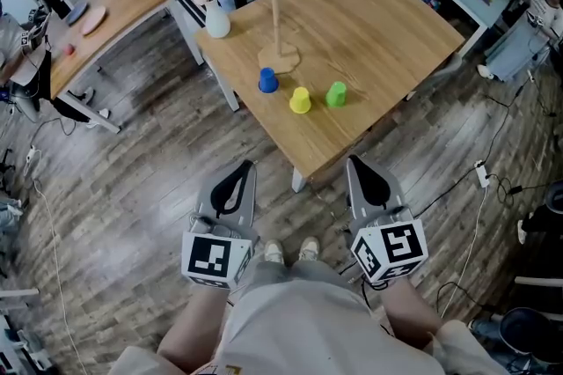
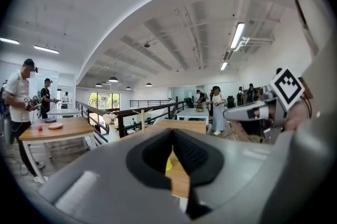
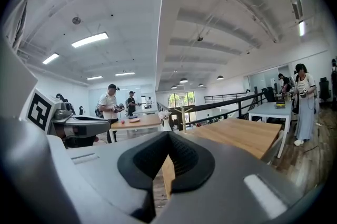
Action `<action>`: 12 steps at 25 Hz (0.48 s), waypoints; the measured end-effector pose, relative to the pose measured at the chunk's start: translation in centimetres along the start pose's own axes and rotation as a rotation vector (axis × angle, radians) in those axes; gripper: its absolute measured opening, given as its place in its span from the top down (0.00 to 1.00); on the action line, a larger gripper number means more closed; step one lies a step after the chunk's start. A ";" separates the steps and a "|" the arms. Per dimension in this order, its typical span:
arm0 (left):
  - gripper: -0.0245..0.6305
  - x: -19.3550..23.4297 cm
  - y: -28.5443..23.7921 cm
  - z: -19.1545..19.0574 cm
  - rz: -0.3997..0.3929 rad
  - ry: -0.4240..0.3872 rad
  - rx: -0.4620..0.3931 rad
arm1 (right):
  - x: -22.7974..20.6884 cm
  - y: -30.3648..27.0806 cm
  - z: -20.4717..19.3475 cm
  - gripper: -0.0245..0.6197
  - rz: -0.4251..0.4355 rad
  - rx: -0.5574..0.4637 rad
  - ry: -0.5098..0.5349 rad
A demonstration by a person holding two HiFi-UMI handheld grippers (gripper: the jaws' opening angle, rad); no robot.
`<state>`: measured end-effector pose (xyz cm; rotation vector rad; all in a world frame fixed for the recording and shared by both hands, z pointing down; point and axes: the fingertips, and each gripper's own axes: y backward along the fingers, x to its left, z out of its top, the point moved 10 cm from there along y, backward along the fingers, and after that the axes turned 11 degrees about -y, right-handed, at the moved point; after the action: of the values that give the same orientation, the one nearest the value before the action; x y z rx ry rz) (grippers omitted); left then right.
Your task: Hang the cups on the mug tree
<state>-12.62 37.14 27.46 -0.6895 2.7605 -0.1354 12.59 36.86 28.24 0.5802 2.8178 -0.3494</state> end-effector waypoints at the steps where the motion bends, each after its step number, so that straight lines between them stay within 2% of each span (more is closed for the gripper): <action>1: 0.96 -0.1 -0.1 0.0 0.001 -0.001 0.001 | -0.2 0.0 0.0 0.97 0.002 -0.001 -0.002; 7: 0.96 -1.2 -0.6 0.2 0.022 -0.007 0.016 | -1.4 -0.2 0.5 0.97 0.034 -0.005 0.004; 12: 0.96 -2.9 -1.3 0.4 0.045 -0.016 0.017 | -2.7 0.0 0.7 0.97 0.093 -0.030 0.020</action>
<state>-9.48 37.37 28.06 -0.6215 2.7540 -0.1438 15.12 35.67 28.35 0.7093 2.7985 -0.2852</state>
